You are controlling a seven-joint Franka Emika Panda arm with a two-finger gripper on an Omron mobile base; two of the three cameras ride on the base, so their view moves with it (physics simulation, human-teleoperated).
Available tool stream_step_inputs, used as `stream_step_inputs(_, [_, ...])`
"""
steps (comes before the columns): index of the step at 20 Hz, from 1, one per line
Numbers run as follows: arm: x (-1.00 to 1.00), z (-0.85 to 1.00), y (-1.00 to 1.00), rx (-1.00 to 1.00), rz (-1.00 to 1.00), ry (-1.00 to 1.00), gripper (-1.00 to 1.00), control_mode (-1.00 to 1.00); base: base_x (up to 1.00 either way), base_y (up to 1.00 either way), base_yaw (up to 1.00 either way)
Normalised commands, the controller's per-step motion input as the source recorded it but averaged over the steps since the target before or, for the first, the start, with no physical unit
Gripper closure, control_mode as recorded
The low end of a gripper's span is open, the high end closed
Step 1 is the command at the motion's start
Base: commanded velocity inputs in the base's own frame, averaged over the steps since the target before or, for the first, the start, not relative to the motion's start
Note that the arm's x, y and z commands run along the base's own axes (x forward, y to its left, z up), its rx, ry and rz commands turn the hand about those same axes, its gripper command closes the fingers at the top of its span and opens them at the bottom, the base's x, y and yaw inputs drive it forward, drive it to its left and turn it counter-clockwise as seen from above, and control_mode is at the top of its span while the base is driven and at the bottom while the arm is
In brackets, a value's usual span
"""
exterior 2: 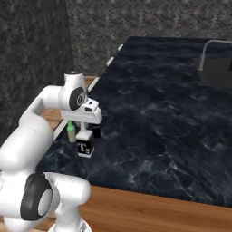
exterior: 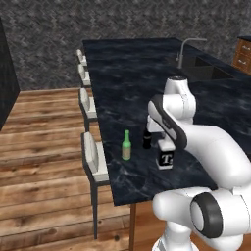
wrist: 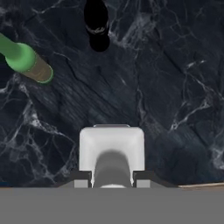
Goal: Move the drinks to the dining counter.
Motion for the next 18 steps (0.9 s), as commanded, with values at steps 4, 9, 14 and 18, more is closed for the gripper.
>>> stream_step_inputs(4, [0.31, -0.18, 0.15, 0.00, 0.00, 0.00, 1.00, -1.00, 0.00, 0.00, 0.00])
stream_step_inputs(9, [0.07, -0.15, 0.06, 0.00, 0.00, 0.03, 1.00, -1.00, 0.00, 0.00, 0.00])
stream_step_inputs(14, [0.05, -0.24, 0.08, 0.00, 0.00, 0.04, 1.00, -1.00, 0.00, 0.00, 0.00])
stream_step_inputs(18, [0.02, -0.22, 0.08, 0.00, 0.00, 0.02, 1.00, -1.00, 0.00, 0.00, 0.00])
